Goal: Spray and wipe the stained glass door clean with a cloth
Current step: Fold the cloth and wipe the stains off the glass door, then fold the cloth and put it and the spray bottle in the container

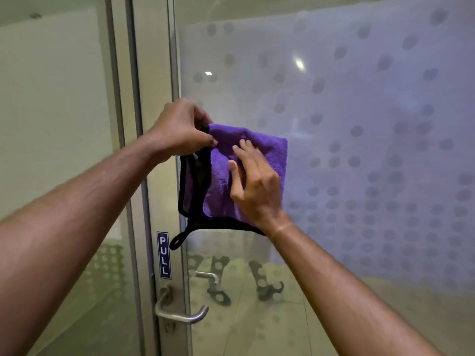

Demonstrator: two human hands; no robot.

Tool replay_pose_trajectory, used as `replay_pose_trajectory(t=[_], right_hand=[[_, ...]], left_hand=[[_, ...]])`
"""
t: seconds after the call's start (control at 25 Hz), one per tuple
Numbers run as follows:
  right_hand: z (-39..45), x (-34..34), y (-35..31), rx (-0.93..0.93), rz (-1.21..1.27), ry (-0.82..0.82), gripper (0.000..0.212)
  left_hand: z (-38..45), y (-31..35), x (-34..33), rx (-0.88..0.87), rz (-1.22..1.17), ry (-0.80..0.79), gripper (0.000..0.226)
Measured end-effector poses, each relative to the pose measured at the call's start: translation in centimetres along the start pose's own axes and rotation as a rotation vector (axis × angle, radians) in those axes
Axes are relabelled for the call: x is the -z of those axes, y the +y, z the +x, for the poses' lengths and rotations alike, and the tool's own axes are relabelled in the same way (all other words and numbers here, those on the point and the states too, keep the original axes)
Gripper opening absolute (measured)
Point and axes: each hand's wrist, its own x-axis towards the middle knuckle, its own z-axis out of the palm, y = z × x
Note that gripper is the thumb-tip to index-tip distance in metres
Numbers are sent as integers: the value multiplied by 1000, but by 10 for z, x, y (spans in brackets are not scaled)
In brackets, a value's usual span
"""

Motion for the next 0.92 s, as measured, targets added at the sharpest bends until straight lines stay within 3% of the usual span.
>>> replay_pose_trajectory(t=[0.24, 0.48, 0.92], right_hand=[[6, -3, -19, -175, -59, -51, 39], [8, -22, -69, -243, 100, -341, 45], [-18, -67, -252, -217, 396, -632, 15]], left_hand=[[-29, -32, 40, 69, 87, 1, 14], [-73, -67, 102, 157, 174, -7, 15], [-214, -152, 251, 401, 224, 1, 17]])
